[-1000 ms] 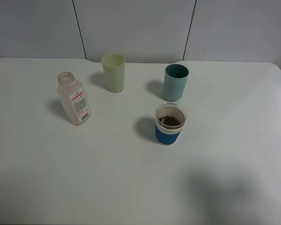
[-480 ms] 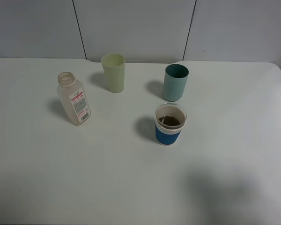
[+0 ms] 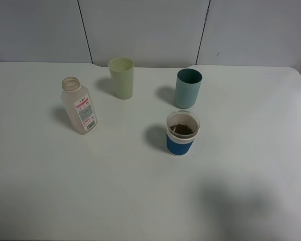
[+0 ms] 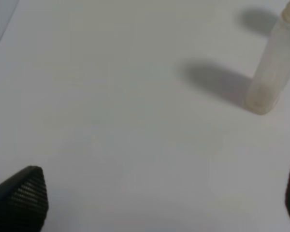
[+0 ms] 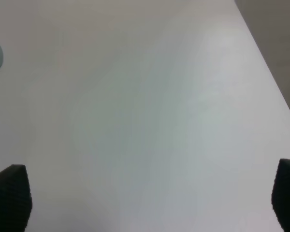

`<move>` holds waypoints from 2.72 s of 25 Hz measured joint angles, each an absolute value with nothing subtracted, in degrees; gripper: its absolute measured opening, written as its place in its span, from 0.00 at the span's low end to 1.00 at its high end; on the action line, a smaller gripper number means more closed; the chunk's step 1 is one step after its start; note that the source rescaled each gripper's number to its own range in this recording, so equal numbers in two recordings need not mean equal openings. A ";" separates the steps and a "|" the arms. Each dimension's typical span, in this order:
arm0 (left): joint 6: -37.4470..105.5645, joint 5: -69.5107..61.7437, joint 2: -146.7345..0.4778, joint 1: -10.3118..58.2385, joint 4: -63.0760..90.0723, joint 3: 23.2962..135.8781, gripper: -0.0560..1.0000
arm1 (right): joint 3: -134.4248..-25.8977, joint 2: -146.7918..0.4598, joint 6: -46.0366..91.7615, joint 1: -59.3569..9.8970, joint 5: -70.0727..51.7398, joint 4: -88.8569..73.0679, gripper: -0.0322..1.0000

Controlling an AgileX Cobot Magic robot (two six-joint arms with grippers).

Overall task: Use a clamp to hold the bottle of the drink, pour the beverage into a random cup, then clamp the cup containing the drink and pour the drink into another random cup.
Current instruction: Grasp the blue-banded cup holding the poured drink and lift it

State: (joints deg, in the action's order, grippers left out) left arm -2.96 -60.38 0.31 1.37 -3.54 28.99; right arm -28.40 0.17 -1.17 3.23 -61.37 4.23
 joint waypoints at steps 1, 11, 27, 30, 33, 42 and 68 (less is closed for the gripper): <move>-2.96 -60.38 0.31 1.37 -3.54 28.99 1.00 | -28.40 0.17 -1.17 3.23 -61.37 4.23 1.00; -2.96 -60.38 0.31 1.37 -3.54 28.99 1.00 | -28.40 0.17 -1.17 3.23 -61.37 4.23 1.00; -2.96 -60.38 0.31 1.37 -3.54 28.99 1.00 | -33.81 -12.95 -1.08 3.23 -55.03 4.23 1.00; -2.96 -60.38 0.31 1.37 -3.54 28.99 1.00 | -35.86 -23.26 -1.08 3.23 -49.87 4.23 1.00; -2.96 -60.38 0.31 1.37 -3.54 28.99 1.00 | -38.00 -30.83 -1.00 3.23 -44.82 4.18 1.00; -2.96 -60.38 0.31 1.37 -3.54 28.99 1.00 | -41.34 -47.57 -0.75 0.56 -30.31 4.19 1.00; -2.96 -60.38 0.31 1.37 -3.54 28.99 1.00 | -40.80 -60.55 -3.80 -39.05 -27.10 4.93 1.00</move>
